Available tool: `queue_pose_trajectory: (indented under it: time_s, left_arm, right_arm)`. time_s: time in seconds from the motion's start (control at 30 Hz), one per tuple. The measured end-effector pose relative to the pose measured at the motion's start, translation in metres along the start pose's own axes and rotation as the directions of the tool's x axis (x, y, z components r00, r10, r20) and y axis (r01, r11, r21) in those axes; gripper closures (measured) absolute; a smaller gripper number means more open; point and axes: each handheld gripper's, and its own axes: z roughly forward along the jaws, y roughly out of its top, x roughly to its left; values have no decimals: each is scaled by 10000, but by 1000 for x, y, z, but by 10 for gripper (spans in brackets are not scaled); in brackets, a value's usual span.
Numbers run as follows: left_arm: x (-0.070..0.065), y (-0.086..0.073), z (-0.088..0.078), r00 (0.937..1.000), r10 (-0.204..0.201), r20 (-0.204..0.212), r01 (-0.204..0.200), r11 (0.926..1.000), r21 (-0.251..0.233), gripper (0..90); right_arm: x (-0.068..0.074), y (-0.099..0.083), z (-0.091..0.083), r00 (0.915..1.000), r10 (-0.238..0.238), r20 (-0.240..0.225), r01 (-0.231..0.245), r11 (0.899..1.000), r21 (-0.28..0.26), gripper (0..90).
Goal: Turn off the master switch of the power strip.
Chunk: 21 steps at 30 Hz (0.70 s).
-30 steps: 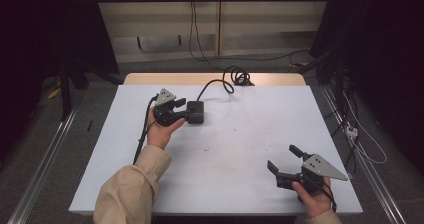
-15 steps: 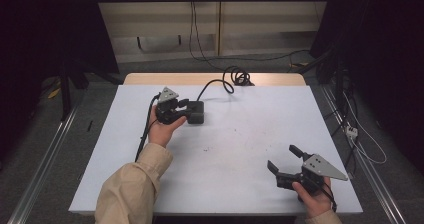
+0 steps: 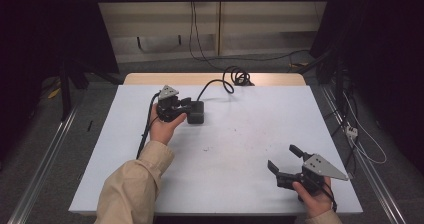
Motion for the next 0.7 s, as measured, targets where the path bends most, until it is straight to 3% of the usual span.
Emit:
queue_pose_trajectory:
  time_s: [0.27, 0.7]
  left_arm:
    - [5, 0, 1, 9997, -224, -74, 224, 9997, 15, 742]
    - [9, -3, 3, 9996, -208, -211, 213, 9995, 236, 785]
  right_arm:
    - [0, 0, 0, 10000, -9, 4, 9, 10000, 14, 63]
    - [-1, 0, 0, 10000, -21, -5, 21, 10000, 10, 64]
